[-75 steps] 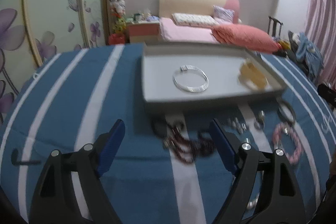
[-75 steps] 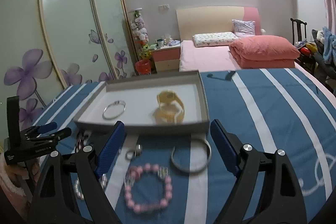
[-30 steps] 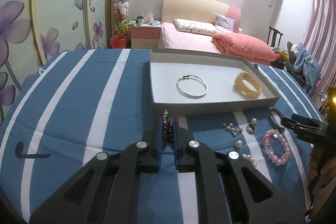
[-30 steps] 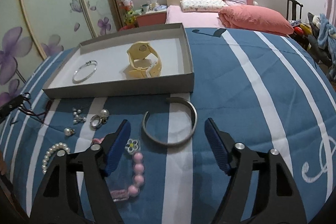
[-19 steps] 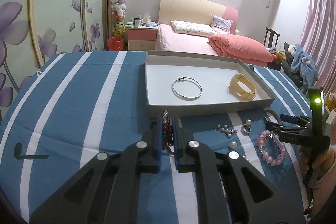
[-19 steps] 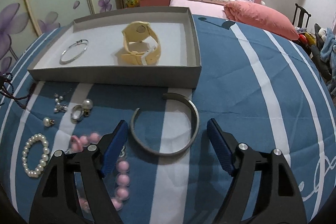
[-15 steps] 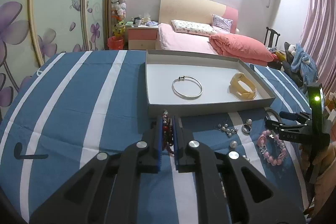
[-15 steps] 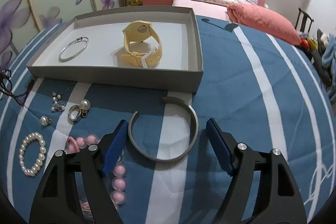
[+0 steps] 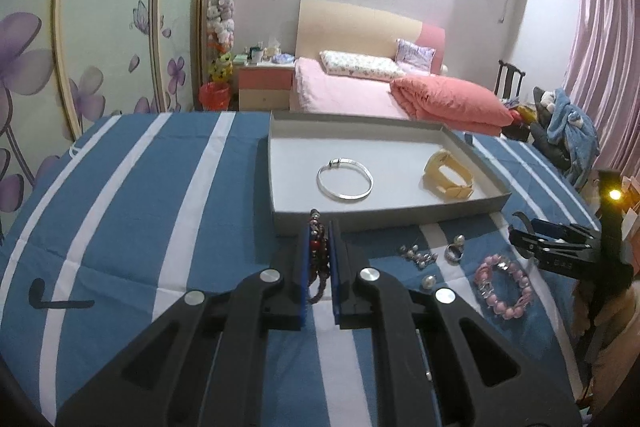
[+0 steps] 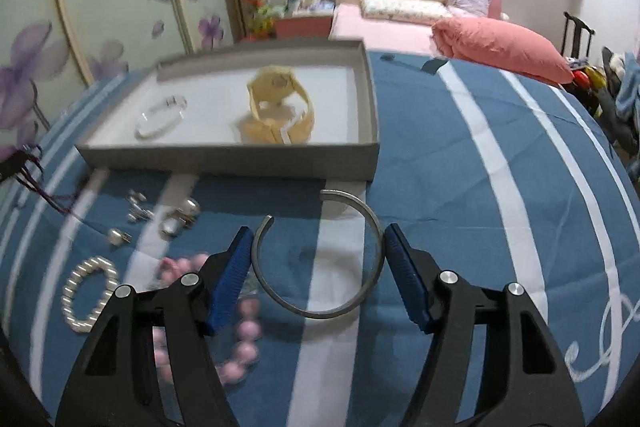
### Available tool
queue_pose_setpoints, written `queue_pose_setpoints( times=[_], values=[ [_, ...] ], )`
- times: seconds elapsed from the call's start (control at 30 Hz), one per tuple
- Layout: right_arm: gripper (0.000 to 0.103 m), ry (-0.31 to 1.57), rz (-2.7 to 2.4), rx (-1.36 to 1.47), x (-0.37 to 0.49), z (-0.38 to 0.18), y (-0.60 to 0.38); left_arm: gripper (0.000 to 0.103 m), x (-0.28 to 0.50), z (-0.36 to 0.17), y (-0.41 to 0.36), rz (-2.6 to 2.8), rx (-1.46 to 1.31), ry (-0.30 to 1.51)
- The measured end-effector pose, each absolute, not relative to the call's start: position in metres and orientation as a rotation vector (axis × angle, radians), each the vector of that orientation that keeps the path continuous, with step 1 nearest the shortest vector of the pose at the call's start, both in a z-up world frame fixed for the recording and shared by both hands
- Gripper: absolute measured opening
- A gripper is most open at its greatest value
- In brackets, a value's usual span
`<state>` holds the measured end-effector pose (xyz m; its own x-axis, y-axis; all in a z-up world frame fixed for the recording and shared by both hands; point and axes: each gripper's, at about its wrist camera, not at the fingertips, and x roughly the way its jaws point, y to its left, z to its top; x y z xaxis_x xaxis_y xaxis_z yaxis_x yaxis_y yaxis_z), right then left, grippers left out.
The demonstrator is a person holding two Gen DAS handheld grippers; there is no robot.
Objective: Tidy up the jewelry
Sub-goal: 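Grasp the gray metal cuff with the right gripper while the left gripper holds the beads, then carry the red beads and gray cuff into the tray and open both grippers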
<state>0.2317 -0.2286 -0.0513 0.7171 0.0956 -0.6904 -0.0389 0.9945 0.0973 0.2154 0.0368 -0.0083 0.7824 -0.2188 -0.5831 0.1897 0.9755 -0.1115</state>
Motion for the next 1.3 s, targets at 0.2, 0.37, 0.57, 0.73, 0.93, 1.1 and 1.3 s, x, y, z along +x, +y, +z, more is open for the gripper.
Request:
queue_pose_setpoints(
  times=[0.2, 0.37, 0.57, 0.73, 0.93, 1.1, 1.3],
  values=[
    [0.067, 0.594, 0.111, 0.169, 0.201, -0.021, -0.218, 0.010, 0.199, 0.008, 0.031, -0.227, -0.046, 0.550],
    [0.067, 0.465, 0.129, 0.164, 0.184, -0.001, -0.202, 0.010, 0.186, 0.021, 0.025, -0.211, -0.027, 0.474],
    [0.067, 0.322, 0.105, 0.136, 0.166, 0.016, -0.190, 0.010, 0.171, 0.036, 0.017, -0.190, 0.000, 0.387],
    [0.067, 0.231, 0.075, 0.127, 0.157, 0.022, -0.187, 0.010, 0.161, 0.044, 0.013, -0.162, 0.017, 0.324],
    [0.067, 0.173, 0.053, 0.109, 0.152, 0.022, -0.185, 0.010, 0.154, 0.045, 0.002, -0.124, 0.049, 0.273],
    [0.067, 0.157, 0.039, 0.103, 0.152, 0.020, -0.182, 0.010, 0.153, 0.042, -0.003, -0.087, 0.063, 0.258],
    [0.067, 0.144, 0.022, 0.086, 0.150, 0.019, -0.178, 0.010, 0.157, 0.039, -0.006, -0.036, 0.080, 0.245]
  ],
)
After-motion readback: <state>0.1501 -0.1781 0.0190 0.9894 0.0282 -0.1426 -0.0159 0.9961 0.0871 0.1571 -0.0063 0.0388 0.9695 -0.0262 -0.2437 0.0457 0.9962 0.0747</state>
